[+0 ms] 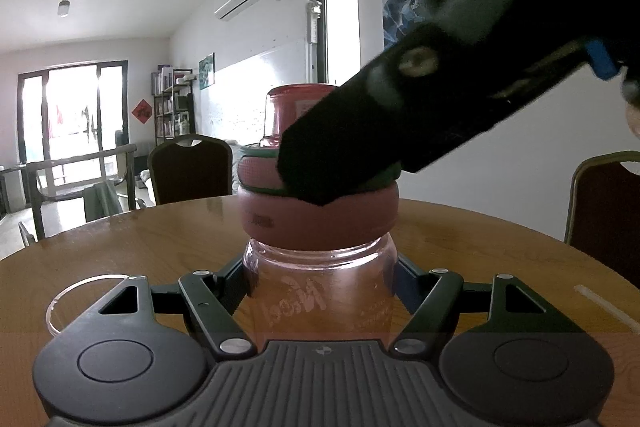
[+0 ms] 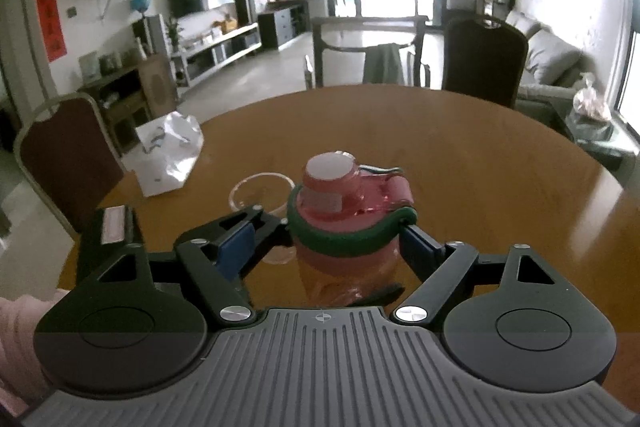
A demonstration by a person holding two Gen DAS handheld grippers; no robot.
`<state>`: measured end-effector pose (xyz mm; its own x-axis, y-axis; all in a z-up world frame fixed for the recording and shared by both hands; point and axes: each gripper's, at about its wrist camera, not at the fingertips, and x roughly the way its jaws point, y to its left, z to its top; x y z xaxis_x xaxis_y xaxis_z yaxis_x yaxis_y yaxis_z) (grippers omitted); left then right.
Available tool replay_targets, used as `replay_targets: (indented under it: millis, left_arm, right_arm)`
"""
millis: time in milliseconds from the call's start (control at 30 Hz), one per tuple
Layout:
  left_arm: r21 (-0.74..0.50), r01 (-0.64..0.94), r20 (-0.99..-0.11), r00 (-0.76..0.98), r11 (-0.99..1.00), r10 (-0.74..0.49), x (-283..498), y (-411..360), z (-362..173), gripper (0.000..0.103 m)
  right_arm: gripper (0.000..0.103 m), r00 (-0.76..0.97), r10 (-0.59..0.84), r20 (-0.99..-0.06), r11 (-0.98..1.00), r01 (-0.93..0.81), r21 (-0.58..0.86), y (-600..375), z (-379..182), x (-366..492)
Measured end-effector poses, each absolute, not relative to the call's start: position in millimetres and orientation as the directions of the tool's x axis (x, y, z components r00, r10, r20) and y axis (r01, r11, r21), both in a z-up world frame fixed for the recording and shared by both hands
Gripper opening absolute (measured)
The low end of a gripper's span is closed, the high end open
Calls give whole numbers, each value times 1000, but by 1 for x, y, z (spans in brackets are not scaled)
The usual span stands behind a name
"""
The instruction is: Unscrew bottle cap and pour
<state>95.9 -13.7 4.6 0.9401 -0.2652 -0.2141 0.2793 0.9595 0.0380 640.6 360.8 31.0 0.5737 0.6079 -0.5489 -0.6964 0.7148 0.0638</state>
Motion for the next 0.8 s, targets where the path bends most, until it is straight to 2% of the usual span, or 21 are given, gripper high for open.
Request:
replay_targets:
  millis: [400, 500, 800]
  left_arm:
    - [43, 281, -214, 940, 959, -266, 106, -10, 3, 71]
    - [42, 281, -214, 940, 959, -266, 109, -8, 3, 71]
    - [41, 285, -217, 938, 958, -270, 115, -1, 2, 71]
  right_arm:
    - [88, 608, 575, -548, 728, -686, 4, 363, 29, 643]
    - [93, 616, 567, -547, 731, -682, -11, 364, 29, 643]
    - [93, 641, 542, -543, 738, -672, -56, 366, 28, 645]
